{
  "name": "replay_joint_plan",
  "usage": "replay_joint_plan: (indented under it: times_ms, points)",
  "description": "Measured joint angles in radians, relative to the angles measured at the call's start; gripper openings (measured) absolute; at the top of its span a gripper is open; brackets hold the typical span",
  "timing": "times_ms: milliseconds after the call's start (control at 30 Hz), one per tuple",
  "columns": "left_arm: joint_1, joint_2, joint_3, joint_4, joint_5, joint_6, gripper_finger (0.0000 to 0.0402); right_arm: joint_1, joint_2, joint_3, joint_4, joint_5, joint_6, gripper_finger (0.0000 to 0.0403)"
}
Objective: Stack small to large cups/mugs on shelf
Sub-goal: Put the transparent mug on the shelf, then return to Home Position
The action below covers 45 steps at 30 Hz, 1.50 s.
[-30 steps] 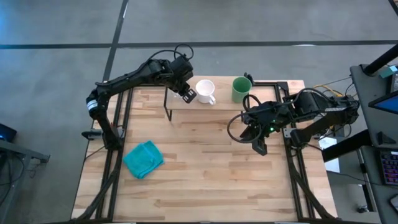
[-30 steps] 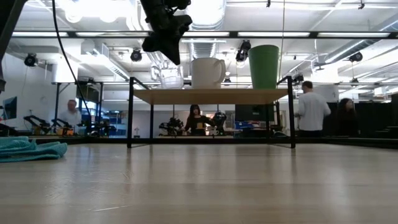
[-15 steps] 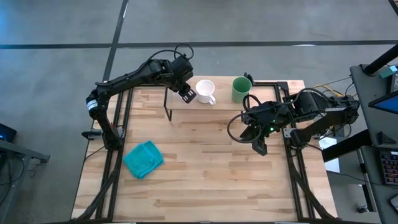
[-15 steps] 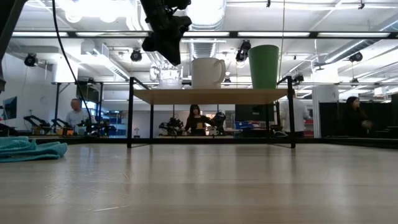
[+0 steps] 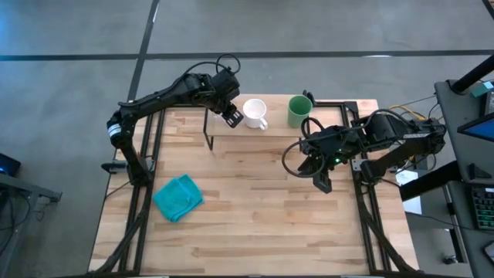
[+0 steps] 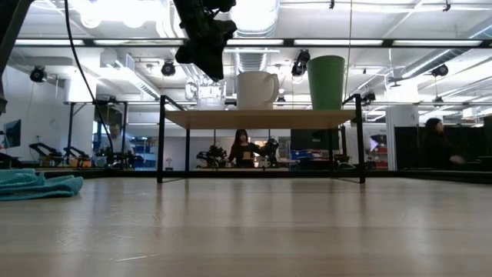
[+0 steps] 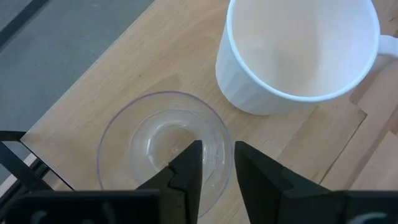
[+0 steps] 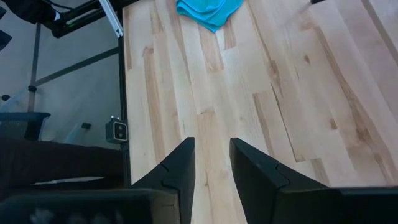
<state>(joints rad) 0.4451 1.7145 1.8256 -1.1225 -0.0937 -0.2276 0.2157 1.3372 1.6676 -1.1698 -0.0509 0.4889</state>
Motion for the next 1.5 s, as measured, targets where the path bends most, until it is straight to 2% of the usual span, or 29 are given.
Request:
replay_joint_plan:
  times_ms: [200, 433, 533, 833, 900, 1000, 1133, 1267, 1367, 1500]
  points:
    - [0.0, 0.0, 0.008, -0.001, 0.0, 0.0, 0.0081, 0.0, 0.0, 0.0, 0.0, 0.0, -0.003, 0.0096]
    - [-0.001, -0.013, 0.073, -0.002, 0.002, 0.005, 0.0081, 0.0, 0.0, 0.01, -0.001, 0.0, -0.026, 0.0096]
    - [-0.001, -0.036, 0.105, -0.003, 0.033, 0.0, 0.0081, 0.0, 0.0, 0.012, 0.0, 0.0, -0.025, 0.0096]
    - [-0.015, -0.194, 0.139, -0.002, 0.114, -0.055, 0.0081, 0.0, -0.001, 0.012, -0.013, 0.001, -0.048, 0.0096]
    - [-0.017, -0.239, 0.132, -0.008, 0.128, -0.054, 0.0081, 0.0, -0.018, 0.012, -0.029, 0.035, -0.06, 0.0096]
    - [-0.021, -0.298, 0.125, -0.049, 0.13, -0.058, 0.0081, 0.0, -0.068, 0.012, -0.062, 0.144, -0.055, 0.0096]
    - [-0.022, -0.382, 0.095, -0.09, 0.138, -0.035, 0.0081, 0.0, -0.176, 0.009, -0.06, 0.224, -0.047, 0.0096]
    - [-0.021, -0.45, 0.046, -0.088, 0.137, 0.006, 0.0081, 0.0, -0.306, -0.022, -0.018, 0.235, -0.098, 0.0096]
    - [-0.021, -0.493, -0.01, -0.072, 0.094, 0.008, 0.0081, 0.0, -0.413, -0.077, 0.033, 0.237, -0.127, 0.0096]
    - [-0.021, -0.563, -0.12, 0.032, 0.076, 0.056, 0.0081, 0.0, -0.551, -0.194, 0.151, 0.235, -0.168, 0.0096]
